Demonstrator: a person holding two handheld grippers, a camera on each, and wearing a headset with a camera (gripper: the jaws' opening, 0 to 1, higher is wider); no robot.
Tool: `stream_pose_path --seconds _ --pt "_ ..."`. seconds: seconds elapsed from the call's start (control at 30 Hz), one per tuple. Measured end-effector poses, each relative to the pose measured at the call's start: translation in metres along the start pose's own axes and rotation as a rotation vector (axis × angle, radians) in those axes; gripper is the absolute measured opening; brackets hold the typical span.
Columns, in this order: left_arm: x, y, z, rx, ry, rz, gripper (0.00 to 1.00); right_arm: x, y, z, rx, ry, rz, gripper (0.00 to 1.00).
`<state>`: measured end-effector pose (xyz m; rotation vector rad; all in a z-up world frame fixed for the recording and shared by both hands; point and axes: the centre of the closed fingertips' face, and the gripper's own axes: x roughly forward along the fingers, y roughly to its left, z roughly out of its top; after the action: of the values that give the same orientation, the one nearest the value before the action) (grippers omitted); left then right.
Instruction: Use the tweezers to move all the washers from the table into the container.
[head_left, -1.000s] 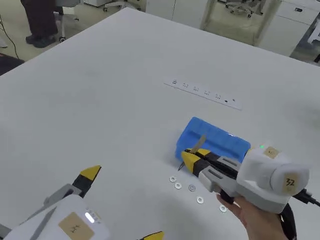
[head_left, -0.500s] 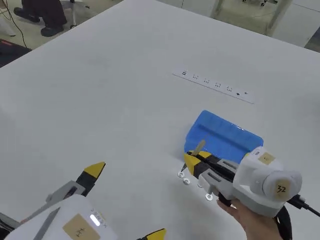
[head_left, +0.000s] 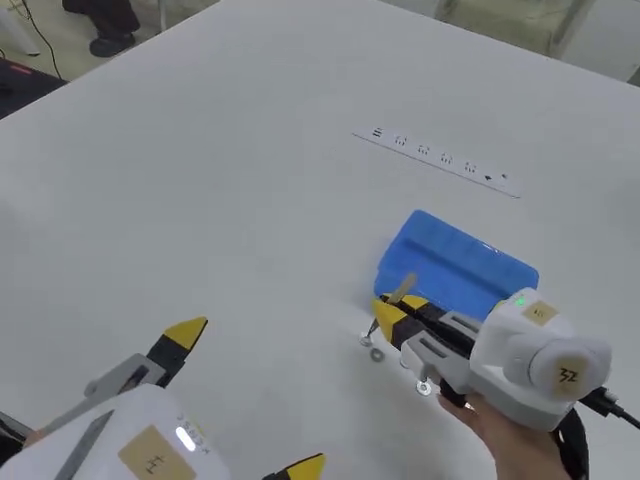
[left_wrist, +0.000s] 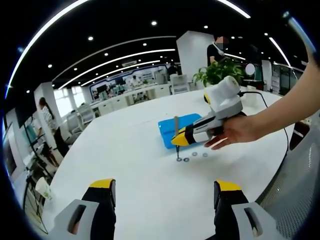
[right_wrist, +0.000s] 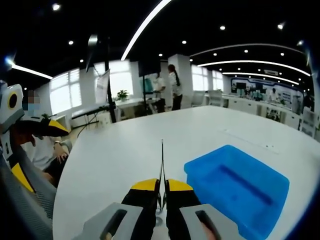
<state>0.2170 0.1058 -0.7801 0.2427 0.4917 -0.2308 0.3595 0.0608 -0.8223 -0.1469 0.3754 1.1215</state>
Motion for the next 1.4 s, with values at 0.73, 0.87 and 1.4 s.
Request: stream_pose_path --seconds 0.73,0.87,1.4 --pt "0.000 0.001 0.000 0.003 0.007 0.002 0.81 -0.002 0.004 -0.002 0.020 -0.011 -0.012 0.02" --pt "0.000 0.001 0.000 -0.004 0.012 -0.004 0.82 -0.003 0.001 -0.003 0.010 0.015 -0.035 0.01" --pt "0.000 0.000 0.003 -0.008 -0.003 -0.009 0.81 0.005 0.015 0.004 -0.119 0.100 0.001 0.00"
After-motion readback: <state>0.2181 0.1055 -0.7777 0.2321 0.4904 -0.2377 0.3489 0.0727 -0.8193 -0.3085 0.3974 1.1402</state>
